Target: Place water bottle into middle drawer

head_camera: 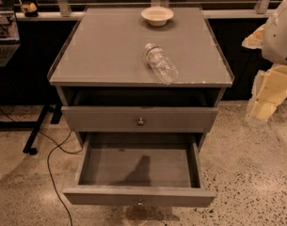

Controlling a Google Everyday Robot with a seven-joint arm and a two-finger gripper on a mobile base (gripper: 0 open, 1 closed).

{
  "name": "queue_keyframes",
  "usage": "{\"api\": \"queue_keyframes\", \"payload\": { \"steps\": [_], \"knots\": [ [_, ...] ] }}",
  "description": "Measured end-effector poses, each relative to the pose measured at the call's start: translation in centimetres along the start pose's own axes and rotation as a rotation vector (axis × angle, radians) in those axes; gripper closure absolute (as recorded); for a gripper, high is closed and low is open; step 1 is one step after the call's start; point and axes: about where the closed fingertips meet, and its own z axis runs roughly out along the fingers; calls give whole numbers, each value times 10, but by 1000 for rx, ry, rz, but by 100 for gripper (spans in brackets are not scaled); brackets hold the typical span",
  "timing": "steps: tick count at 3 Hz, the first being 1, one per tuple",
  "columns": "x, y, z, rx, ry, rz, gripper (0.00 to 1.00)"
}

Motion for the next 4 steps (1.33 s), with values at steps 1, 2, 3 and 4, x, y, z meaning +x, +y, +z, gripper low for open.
{"api": "queue_keyframes", "payload": {
  "steps": [1, 2, 3, 4],
  "knots": [
    [-2, -1, -1, 11, -4, 5, 0],
    [-5, -8, 0, 44, -64, 130, 0],
    [4, -26, 11, 47, -201, 416, 0],
    [15, -39, 29, -9, -289, 678, 0]
  ]
}}
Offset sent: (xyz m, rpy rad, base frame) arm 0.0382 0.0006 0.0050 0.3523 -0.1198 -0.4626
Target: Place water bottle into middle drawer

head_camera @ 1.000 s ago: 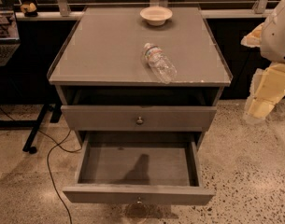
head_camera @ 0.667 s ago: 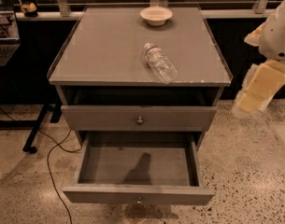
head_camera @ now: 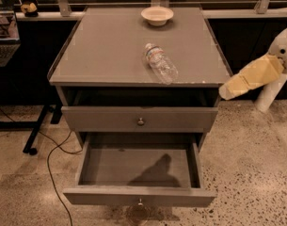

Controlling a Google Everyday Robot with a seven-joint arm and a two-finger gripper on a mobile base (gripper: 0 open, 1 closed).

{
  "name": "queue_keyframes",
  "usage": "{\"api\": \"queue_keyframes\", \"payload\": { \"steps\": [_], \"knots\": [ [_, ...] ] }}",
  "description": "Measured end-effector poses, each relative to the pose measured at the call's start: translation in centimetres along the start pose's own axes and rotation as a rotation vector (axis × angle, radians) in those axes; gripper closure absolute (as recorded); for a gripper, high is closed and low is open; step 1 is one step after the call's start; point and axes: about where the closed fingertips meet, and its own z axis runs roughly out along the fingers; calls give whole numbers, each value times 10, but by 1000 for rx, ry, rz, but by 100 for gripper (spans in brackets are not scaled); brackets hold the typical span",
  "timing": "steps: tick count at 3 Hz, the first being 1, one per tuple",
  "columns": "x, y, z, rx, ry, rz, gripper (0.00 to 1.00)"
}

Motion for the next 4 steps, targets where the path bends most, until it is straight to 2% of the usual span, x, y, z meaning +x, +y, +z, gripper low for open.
{"api": "queue_keyframes", "payload": {
  "steps": [1, 2, 3, 4],
  "knots": [
    [2, -8, 6, -30, -6, 117, 0],
    [2, -8, 6, -30, -6, 118, 0],
    [0, -13, 13, 20, -43, 213, 0],
    [-26, -24, 38, 108, -89, 308, 0]
  ]
}}
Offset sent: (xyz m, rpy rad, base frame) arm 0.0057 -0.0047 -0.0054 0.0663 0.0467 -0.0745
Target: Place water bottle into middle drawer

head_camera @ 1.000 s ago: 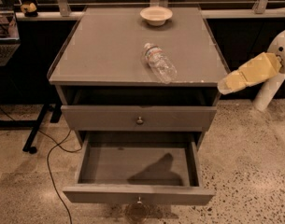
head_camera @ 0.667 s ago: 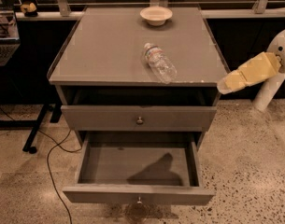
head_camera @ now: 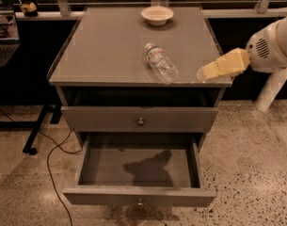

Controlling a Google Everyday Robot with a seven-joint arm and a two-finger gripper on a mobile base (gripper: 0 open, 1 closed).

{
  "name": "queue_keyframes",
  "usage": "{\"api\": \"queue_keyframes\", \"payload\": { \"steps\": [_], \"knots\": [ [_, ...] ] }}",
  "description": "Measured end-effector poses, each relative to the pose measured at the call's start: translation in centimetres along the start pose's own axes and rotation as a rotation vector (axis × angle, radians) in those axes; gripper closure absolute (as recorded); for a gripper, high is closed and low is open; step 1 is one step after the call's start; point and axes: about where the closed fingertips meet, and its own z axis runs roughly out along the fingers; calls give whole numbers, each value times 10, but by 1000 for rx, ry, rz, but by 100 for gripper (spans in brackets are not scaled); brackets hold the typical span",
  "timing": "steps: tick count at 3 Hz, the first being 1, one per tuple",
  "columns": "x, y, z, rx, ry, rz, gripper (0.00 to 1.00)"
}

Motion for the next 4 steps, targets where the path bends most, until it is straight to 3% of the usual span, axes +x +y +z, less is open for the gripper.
{"api": "queue_keyframes", "payload": {
  "steps": [1, 2, 3, 4],
  "knots": [
    [-32, 9, 25, 55, -31, 9, 0],
    [-60, 21, 50, 84, -29, -20, 0],
    [-80, 31, 71, 85, -6, -43, 0],
    [-81, 35, 86, 57, 44, -64, 0]
  ]
}}
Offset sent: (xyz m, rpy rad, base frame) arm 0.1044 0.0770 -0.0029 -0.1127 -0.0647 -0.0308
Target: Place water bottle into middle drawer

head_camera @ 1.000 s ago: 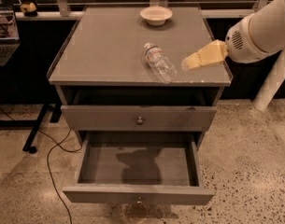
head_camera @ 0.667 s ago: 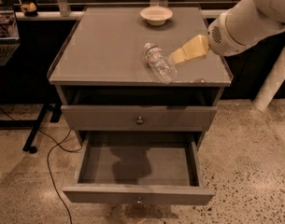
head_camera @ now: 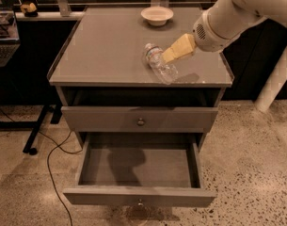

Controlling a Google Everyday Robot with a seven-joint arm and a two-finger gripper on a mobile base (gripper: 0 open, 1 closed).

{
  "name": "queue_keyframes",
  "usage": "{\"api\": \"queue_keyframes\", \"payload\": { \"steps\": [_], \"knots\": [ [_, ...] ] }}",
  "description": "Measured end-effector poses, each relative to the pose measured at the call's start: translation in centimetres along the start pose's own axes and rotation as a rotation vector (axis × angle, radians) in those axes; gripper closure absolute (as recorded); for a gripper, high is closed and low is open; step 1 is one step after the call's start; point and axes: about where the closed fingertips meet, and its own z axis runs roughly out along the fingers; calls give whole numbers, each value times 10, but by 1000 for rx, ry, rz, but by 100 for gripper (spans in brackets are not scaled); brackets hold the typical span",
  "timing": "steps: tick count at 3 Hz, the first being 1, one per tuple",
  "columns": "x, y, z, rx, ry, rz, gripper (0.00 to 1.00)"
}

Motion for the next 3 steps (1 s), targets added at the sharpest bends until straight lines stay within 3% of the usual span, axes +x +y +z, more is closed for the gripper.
{"api": "queue_keyframes", "payload": {
  "steps": [1, 2, 3],
  "knots": [
    [0, 0, 0, 0, 1, 0, 0],
    [2, -3, 7, -13, -21, 94, 0],
    [-12, 1, 23, -28, -49, 168, 0]
  ]
}}
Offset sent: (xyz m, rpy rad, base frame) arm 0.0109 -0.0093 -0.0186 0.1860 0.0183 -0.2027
